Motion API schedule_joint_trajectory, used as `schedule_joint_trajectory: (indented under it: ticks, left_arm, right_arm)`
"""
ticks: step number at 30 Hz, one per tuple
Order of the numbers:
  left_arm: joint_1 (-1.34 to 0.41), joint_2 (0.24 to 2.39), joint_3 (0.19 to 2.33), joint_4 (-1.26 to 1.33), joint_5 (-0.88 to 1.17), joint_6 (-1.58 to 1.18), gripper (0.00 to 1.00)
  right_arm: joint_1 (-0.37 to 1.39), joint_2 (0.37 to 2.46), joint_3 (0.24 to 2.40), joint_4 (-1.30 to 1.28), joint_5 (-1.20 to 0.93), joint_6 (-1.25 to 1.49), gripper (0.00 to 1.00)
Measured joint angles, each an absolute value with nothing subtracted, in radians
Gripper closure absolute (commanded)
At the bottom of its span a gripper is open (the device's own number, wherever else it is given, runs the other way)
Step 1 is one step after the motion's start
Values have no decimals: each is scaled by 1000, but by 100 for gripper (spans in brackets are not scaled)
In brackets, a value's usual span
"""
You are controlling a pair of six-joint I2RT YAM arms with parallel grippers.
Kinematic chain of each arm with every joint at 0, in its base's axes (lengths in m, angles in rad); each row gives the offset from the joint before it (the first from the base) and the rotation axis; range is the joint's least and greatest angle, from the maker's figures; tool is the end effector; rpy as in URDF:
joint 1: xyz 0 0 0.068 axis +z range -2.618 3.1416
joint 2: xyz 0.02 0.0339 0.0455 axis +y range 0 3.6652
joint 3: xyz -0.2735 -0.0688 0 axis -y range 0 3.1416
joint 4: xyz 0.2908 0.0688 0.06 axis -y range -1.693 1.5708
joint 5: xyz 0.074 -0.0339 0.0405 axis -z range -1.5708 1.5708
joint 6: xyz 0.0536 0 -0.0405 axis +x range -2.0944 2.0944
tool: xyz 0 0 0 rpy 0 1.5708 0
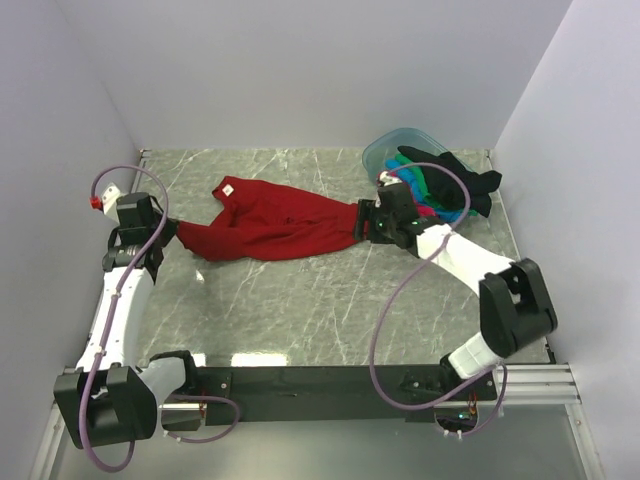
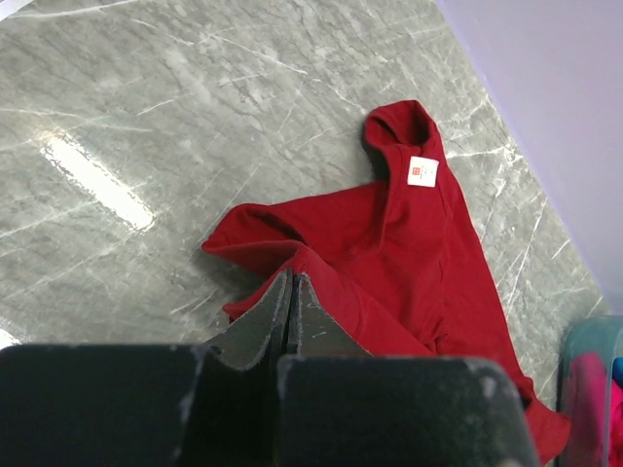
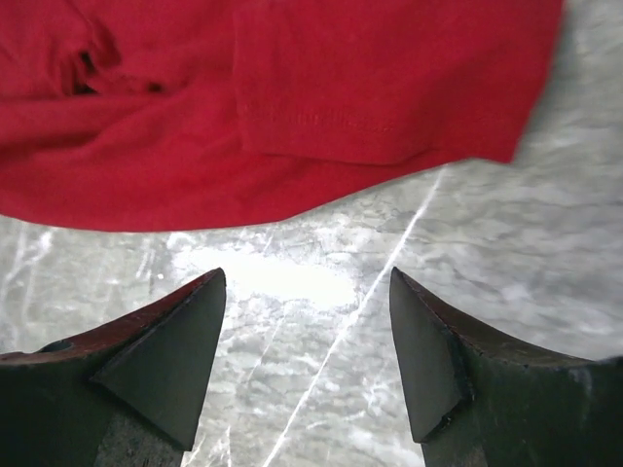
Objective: Fold and stack the t-shirts
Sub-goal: Locate the corner of the tshirt
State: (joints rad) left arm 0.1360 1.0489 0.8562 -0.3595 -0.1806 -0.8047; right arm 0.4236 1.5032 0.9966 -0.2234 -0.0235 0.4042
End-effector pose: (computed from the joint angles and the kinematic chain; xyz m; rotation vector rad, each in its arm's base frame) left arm 0.2845 0.0486 0.2873 -1.0549 1.8388 -0.2069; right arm 0.3459 0.1573 0.2127 -0.0350 2.3426 0.4464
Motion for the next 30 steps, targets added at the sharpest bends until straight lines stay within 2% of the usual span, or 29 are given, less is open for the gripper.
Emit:
schedule_joint_trajectory:
  ticks: [4, 18, 22, 23, 25, 26, 28, 29, 30]
  left_arm:
    - [136, 1049, 856, -356, -177, -804, 99]
    - [136, 1049, 856, -355, -153, -796, 100]
    - [136, 1049, 856, -353, -146, -793, 100]
    - [136, 1049, 856, -351, -144, -793, 99]
    - [136, 1049, 856, -347, -142, -791, 99]
    - [136, 1049, 856, -346, -142, -790, 99]
    - [136, 1049, 856, -344, -142, -788, 100]
    - [136, 1049, 856, -343, -141, -787, 99]
    - [136, 1049, 856, -342, -140, -786, 99]
  right_arm:
    - [447, 1605, 1035, -218, -34, 407, 27]
    - [508, 1969, 1431, -270, 41, 398, 32]
    - [513, 2035, 1470, -312, 99, 394, 48]
    - [515, 2046, 1474, -324, 113, 394, 59]
    - [519, 2057, 1474, -340, 140, 393, 70]
    - [520, 2058, 1473, -349, 152, 393, 78]
    - [524, 2056, 1473, -357, 179, 392, 87]
    - [526, 2054, 1471, -356, 188, 394, 97]
    - [528, 2048, 1464, -357, 197, 391, 100]
